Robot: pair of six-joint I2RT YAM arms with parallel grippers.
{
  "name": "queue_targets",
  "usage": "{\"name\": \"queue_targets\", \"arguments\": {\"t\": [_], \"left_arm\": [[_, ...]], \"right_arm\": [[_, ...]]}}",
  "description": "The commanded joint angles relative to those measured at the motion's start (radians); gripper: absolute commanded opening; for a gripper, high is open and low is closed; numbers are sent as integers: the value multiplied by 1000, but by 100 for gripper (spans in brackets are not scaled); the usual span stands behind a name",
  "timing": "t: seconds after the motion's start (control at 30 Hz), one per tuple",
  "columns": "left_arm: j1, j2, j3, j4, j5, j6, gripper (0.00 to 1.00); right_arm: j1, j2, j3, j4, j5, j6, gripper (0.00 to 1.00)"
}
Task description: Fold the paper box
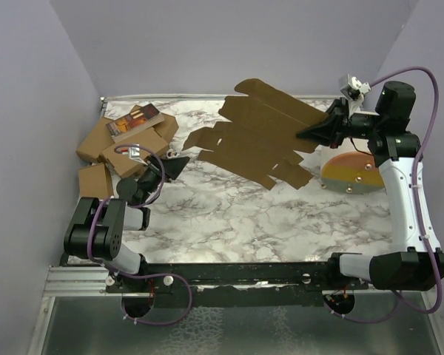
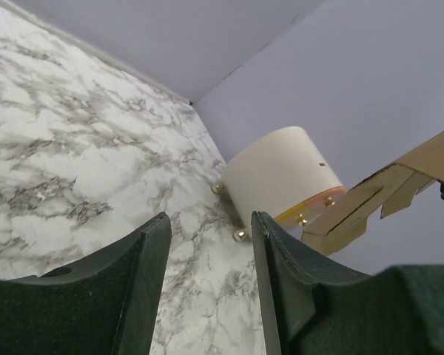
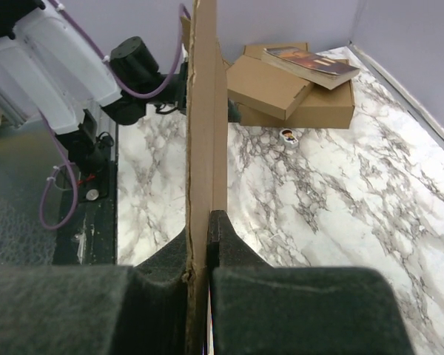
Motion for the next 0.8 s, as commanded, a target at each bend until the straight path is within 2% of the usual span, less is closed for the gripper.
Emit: {"name": "queue_targets", "arguments": {"t": [0.0, 0.13, 0.4, 0.77], "left_arm": [[-8, -31, 81, 247, 58, -26, 52], [-68, -47, 143, 246, 147, 23, 53], [-127, -83, 133, 246, 210, 95, 53], [-128, -158, 82, 247, 173, 86, 56]], "right_arm": [[-6, -14, 60, -70, -94, -6, 1], [-6, -11, 73, -58, -126, 23, 1], [-6, -9, 108, -86, -123, 6, 1], [-6, -3, 132, -116, -91, -29, 1]]}}
